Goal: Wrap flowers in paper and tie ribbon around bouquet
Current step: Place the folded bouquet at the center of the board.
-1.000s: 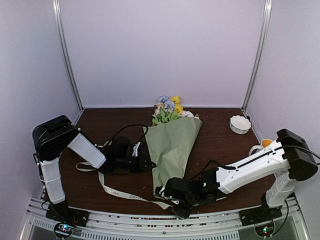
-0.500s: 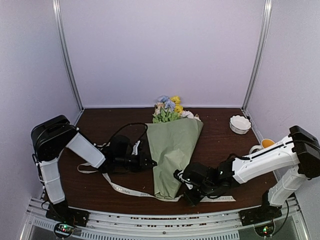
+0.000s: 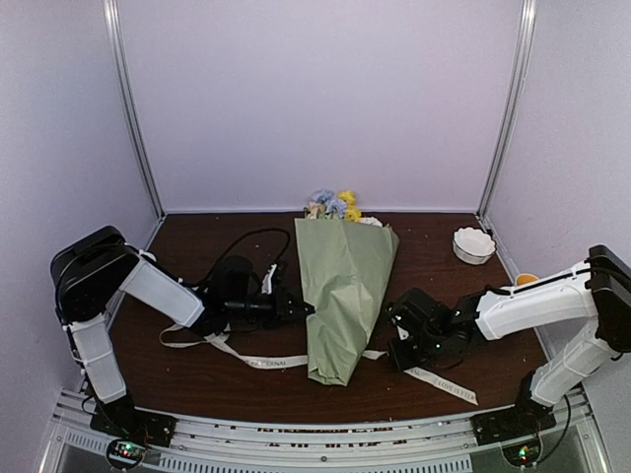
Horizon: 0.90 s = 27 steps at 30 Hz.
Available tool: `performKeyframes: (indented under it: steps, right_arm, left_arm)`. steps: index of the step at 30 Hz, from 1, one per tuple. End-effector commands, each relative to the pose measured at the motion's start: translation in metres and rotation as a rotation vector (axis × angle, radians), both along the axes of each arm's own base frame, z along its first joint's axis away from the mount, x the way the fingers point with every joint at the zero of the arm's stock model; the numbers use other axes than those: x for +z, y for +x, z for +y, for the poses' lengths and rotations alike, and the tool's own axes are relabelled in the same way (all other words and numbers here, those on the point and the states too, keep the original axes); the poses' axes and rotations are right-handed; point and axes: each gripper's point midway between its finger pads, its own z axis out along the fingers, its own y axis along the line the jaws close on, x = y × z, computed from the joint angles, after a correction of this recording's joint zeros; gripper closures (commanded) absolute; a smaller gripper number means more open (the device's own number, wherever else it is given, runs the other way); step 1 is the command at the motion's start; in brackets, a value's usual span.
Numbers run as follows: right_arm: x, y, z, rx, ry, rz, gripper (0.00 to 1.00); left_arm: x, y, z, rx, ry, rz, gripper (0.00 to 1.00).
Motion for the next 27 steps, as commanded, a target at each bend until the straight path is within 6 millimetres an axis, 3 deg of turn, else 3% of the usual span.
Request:
performKeyframes:
  steps: [1, 6, 10, 14, 17, 21, 24, 27]
  right_arm:
    - [0.003, 0.034, -0.033, -0.161, -0.031, -0.049, 1.00]
    - [0.042, 0.094, -0.060, -0.305, -0.019, -0.165, 1.00]
    - [0.106, 0.134, -0.092, -0.434, 0.036, -0.301, 1.00]
    - [0.190, 0.145, -0.119, -0.515, 0.082, -0.494, 1.00]
    - [0.248, 0.139, -0.130, -0.521, 0.123, -0.608, 1.00]
    - [0.300, 0.128, -0.115, -0.439, 0.244, -0.677, 1.00]
    - [0.331, 0.118, -0.079, -0.306, 0.317, -0.728, 1.00]
    - [0.350, 0.111, -0.037, -0.182, 0.387, -0.755, 1.00]
  left_arm:
    - [0.045, 0.003, -0.011, -0.013, -0.110, -0.095, 1.00]
    - [0.045, -0.001, -0.012, -0.018, -0.105, -0.095, 1.00]
    - [0.036, -0.002, -0.008, -0.016, -0.063, -0.101, 1.00]
    - [0.020, -0.002, -0.004, -0.012, -0.005, -0.101, 1.00]
    - [0.009, -0.002, -0.005, -0.018, 0.020, -0.095, 1.00]
    - [-0.006, 0.000, -0.010, -0.030, 0.048, -0.083, 1.00]
    - [-0.016, -0.001, -0.014, -0.042, 0.061, -0.072, 1.00]
    - [-0.025, -0.003, -0.016, -0.048, 0.073, -0.059, 1.00]
